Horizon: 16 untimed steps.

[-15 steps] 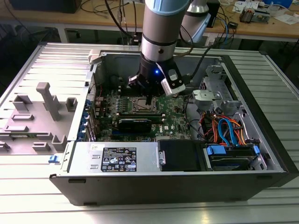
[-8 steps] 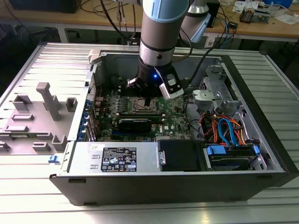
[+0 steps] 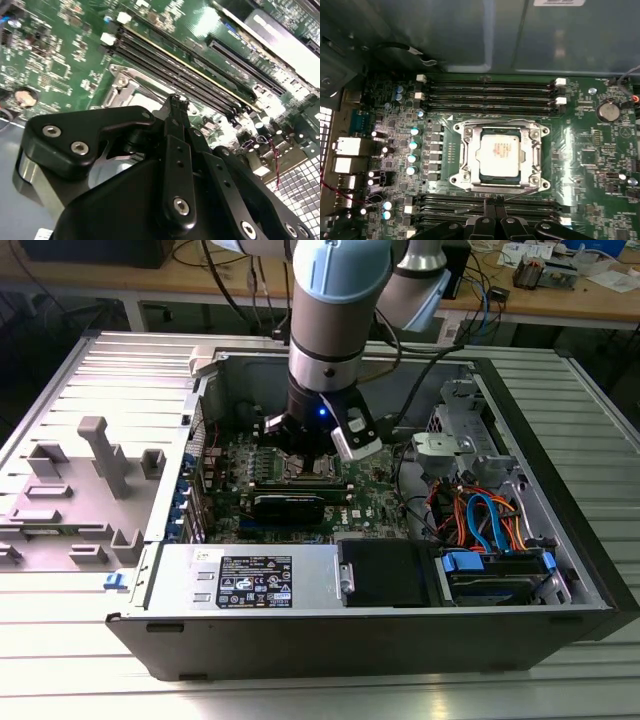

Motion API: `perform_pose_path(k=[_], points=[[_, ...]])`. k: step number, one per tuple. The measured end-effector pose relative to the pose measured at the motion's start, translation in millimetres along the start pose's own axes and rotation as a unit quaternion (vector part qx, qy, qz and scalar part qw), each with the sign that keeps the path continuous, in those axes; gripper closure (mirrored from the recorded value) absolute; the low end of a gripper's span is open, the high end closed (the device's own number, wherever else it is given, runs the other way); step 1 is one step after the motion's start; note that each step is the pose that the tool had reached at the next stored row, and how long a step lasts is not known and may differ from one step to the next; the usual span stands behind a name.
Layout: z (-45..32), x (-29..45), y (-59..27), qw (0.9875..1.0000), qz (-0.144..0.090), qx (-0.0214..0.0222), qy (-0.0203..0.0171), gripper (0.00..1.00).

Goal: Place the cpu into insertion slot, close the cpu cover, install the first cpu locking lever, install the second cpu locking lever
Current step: 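Install the second cpu locking lever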

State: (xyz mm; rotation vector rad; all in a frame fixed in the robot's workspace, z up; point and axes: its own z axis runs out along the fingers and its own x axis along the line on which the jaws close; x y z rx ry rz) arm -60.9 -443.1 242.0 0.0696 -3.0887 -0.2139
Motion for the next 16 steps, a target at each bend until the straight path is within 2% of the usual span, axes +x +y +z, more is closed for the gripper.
perform_pose_path(k=[7, 12, 16], points=[[10.4, 13.7, -0.8, 1.0000, 0.000, -0.0025, -0.0001, 0.89], [18.4, 19.8, -1.5, 1.0000, 0.000, -0.0065, -0.0003, 0.89], [23.9, 22.2, -2.3, 0.9999, -0.001, -0.0125, -0.0005, 0.89]])
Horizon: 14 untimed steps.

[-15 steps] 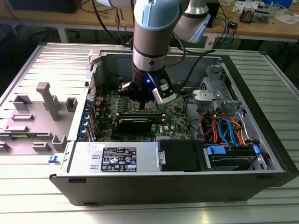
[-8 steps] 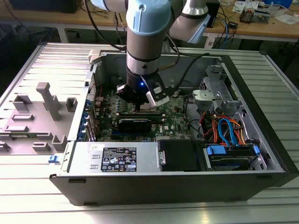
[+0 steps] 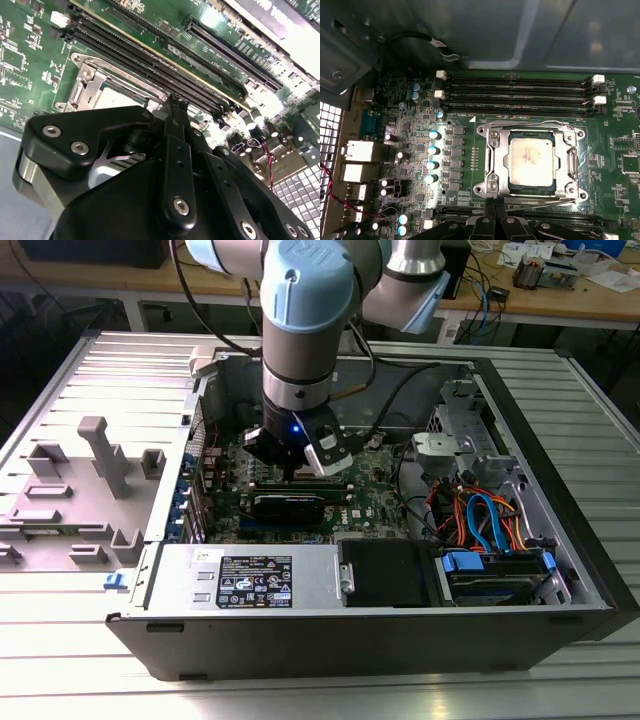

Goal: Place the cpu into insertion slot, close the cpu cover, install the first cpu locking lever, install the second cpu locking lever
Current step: 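Install the second cpu locking lever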

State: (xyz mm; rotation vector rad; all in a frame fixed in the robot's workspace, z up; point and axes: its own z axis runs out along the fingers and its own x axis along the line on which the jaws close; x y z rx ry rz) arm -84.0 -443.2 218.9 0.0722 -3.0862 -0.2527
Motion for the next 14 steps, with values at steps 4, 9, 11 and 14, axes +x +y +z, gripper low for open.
perform_pose_path(k=[4, 9, 11, 14], points=[[1.2, 1.4, -2.3, 1.0000, -0.003, -0.0068, 0.0001, 0.89], [2.4, 3.9, -4.9, 1.0000, -0.005, -0.0074, 0.0005, 0.89], [3.9, 5.6, -5.0, 0.9999, -0.007, -0.0085, 0.0007, 0.89], [7.1, 5.8, -5.6, 0.9999, -0.010, -0.0118, 0.0010, 0.89]])
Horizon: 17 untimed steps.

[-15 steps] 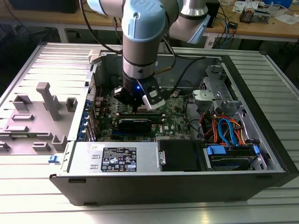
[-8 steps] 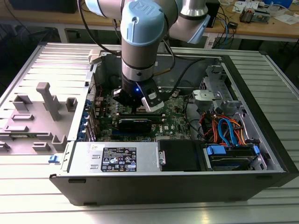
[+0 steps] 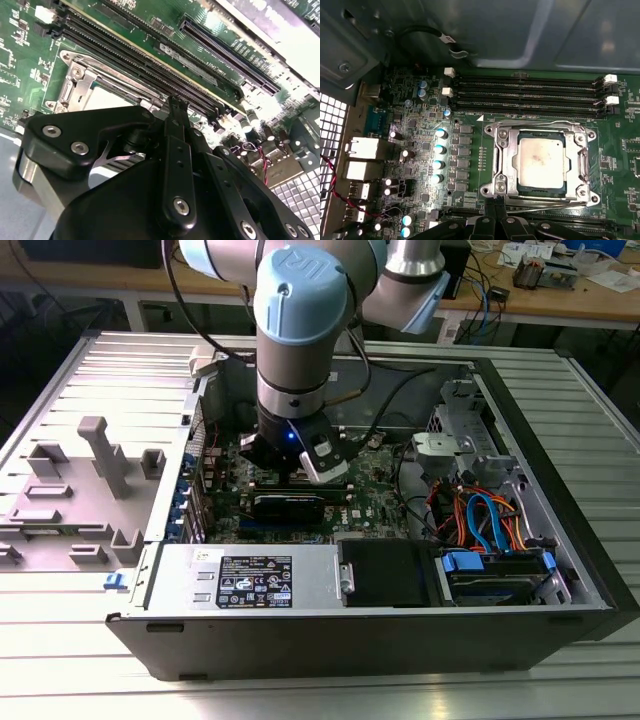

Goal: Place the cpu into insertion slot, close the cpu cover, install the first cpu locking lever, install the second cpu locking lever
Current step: 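Install the second cpu locking lever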

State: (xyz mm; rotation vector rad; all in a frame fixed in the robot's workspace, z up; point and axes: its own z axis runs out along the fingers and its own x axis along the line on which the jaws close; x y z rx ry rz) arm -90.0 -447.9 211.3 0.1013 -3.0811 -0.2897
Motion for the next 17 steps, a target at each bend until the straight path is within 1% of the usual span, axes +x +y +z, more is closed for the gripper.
perform_pose_path(k=[2, 4, 15, 17], points=[[0.9, -0.1, -0.1, 1.0000, -0.001, -0.0030, -0.0001, 0.89], [1.4, -0.1, -0.1, 1.0000, -0.001, -0.0051, -0.0002, 0.89], [1.8, -0.1, -0.2, 1.0000, -0.001, -0.0053, -0.0002, 0.89], [2.0, -0.1, -0.2, 1.0000, -0.002, -0.0062, -0.0003, 0.89]])
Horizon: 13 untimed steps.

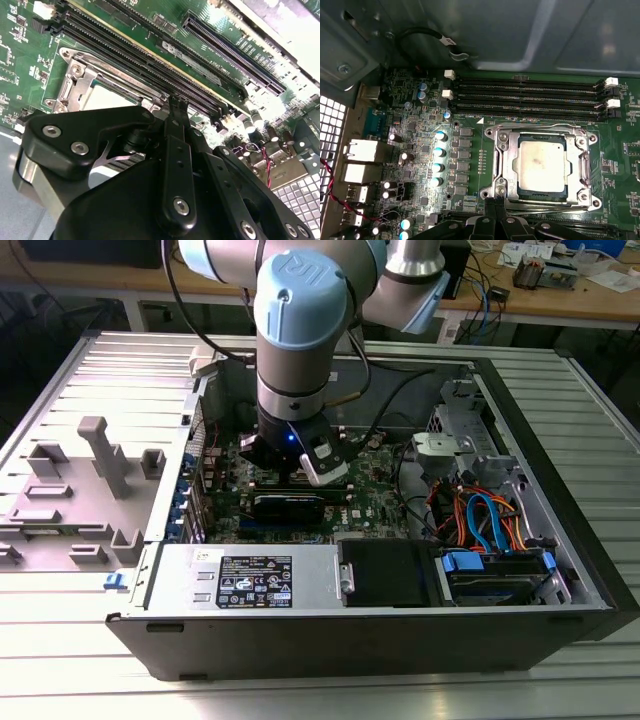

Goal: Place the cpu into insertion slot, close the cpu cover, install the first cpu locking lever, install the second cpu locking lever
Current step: 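Install the second cpu locking lever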

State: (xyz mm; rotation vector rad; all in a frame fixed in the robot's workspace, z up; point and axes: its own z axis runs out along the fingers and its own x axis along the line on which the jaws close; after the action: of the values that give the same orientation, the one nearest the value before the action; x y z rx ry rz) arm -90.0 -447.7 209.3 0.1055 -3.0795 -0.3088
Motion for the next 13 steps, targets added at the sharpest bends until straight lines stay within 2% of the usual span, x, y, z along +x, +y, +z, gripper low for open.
perform_pose_path(k=[3, 8, 13], points=[[0.4, 0.1, -0.1, 1.0000, 0.000, -0.0033, -0.0003, 0.89], [1.3, 1.0, -0.3, 1.0000, 0.000, -0.0045, -0.0005, 0.89], [4.1, 1.9, -0.7, 1.0000, -0.001, -0.0076, -0.0013, 0.89]])
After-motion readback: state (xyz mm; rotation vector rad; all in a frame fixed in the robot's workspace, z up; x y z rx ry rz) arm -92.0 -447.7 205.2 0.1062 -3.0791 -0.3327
